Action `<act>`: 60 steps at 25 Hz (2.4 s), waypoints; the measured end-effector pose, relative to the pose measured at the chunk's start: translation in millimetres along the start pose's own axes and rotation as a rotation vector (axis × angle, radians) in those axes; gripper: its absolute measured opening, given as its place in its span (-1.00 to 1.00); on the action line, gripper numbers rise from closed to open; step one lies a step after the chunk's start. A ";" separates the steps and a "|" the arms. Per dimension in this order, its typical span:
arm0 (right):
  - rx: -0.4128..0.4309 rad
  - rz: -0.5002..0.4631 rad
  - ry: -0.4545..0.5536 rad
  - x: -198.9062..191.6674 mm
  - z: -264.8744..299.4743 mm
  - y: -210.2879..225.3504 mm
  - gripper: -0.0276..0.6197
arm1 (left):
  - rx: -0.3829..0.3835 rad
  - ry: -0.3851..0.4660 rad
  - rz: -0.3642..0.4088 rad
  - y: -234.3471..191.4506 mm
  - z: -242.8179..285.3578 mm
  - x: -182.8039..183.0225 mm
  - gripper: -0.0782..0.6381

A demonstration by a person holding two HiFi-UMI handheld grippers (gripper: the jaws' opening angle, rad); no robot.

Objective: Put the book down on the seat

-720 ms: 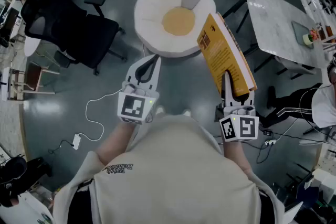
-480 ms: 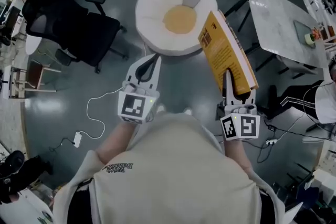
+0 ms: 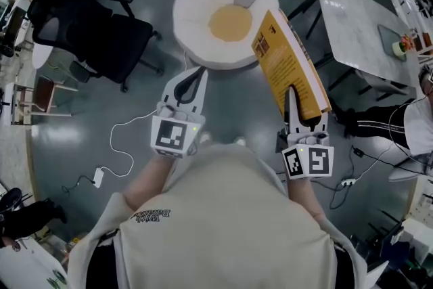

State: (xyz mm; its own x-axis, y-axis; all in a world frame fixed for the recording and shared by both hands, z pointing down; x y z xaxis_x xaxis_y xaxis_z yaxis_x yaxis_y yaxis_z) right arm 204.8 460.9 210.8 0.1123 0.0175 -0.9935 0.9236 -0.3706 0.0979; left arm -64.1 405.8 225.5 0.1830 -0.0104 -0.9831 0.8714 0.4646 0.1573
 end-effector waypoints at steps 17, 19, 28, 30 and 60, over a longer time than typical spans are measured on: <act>0.128 -0.013 -0.020 -5.0 -21.1 28.7 -0.45 | 0.080 -0.020 0.009 44.1 -8.8 0.1 -0.76; 0.148 -0.015 -0.018 -6.1 -22.9 31.3 -0.45 | 0.097 -0.019 0.008 48.6 -12.6 -0.5 -0.76; 0.193 -0.023 -0.005 -11.0 -19.1 42.0 -0.45 | 0.136 -0.026 0.010 58.9 -16.0 -6.0 -0.76; 0.191 -0.020 0.000 -14.3 -17.7 42.9 -0.45 | 0.139 -0.022 0.009 58.5 -14.1 -9.4 -0.76; 0.209 -0.011 -0.115 -73.4 219.9 21.5 -0.45 | 0.184 -0.064 -0.051 -135.5 125.5 -63.8 -0.76</act>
State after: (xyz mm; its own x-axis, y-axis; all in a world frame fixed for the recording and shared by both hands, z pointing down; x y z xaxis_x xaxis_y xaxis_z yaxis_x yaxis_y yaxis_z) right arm 135.9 247.4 273.1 0.0490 -0.0792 -0.9957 0.8274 -0.5551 0.0849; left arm -136.8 232.4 278.8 0.1594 -0.0885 -0.9832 0.9478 0.2923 0.1274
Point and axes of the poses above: the fingertips, and each gripper's own axes: z forward along the fingers, y to its right, x out of its top, the point moved 8 cm from there along -z, backward along the fingers, and after that the axes turned 7 degrees about x, right-handed, at the moved point
